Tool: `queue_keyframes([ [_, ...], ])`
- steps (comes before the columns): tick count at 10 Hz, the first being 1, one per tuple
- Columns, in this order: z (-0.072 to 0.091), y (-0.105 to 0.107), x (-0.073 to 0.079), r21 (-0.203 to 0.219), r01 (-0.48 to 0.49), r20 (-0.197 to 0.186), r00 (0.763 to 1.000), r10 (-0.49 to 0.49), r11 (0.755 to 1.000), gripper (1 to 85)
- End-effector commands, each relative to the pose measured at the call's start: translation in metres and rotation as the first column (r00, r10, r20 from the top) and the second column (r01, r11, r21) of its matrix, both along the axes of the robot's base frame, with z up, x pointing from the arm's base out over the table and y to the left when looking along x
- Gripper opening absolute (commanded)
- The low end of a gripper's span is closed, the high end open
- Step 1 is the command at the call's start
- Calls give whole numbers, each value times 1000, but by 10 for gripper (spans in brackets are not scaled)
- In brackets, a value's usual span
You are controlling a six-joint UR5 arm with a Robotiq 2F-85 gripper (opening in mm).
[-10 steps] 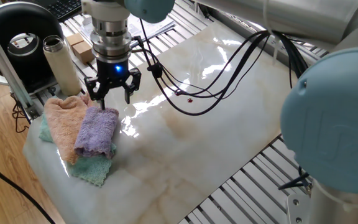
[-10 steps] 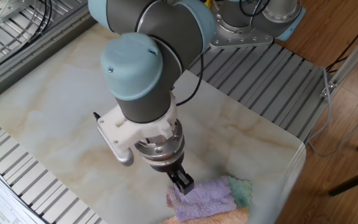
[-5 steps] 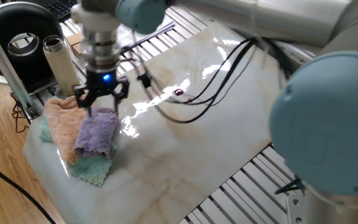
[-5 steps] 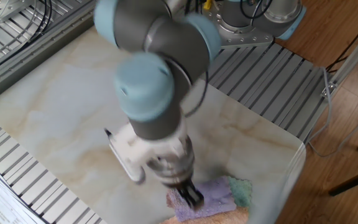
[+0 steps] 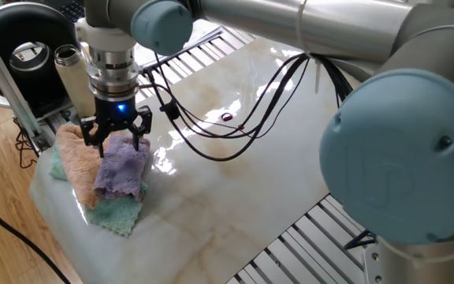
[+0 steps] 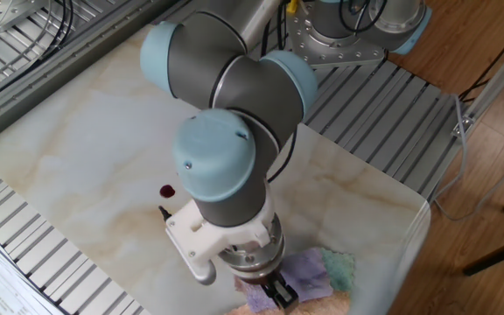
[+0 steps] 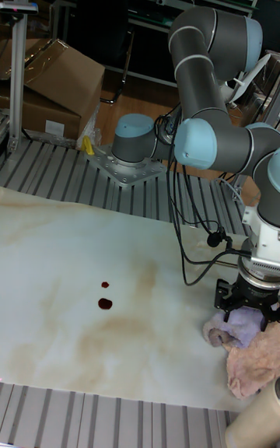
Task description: Clean the table with a cloth
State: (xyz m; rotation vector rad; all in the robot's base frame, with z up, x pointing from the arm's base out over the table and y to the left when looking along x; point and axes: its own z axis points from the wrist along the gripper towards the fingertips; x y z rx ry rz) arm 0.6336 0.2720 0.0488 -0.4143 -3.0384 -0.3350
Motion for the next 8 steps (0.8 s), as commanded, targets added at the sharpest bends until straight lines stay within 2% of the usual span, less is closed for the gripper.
queue_keyframes([
  [1,-3,-4,-6,-8,-10,-3,1000,10,1000,673],
  [5,-18,-21,-17,-34,-42,6,999,43,999,673],
  [8,-26,-15,-9,-33,-53,28,998,54,998,670],
])
